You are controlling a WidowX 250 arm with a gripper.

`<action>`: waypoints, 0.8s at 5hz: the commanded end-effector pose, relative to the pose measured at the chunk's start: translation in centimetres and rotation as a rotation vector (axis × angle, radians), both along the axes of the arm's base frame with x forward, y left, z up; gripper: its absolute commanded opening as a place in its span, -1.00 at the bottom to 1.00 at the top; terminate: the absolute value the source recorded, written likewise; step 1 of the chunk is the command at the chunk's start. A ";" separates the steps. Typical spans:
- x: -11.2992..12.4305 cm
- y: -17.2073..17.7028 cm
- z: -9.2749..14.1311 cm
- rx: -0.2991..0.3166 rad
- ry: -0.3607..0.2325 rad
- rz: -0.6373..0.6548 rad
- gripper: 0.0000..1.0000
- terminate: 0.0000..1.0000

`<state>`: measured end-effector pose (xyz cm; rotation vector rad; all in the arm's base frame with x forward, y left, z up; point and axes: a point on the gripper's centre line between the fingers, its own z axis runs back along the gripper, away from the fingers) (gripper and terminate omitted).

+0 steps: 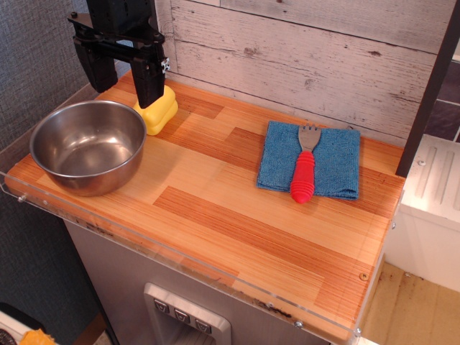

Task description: Put the fork between the cloth and pot.

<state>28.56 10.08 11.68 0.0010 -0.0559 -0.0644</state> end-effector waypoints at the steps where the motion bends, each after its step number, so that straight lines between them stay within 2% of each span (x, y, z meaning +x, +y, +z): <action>1: 0.0 0.0 0.0 0.000 0.000 0.000 1.00 -1.00; 3: 1.4 -7.7 -2.5 -0.183 0.001 -0.106 1.00 -1.00; 4: 1.2 -11.2 -3.2 -0.189 0.019 -0.194 1.00 -1.00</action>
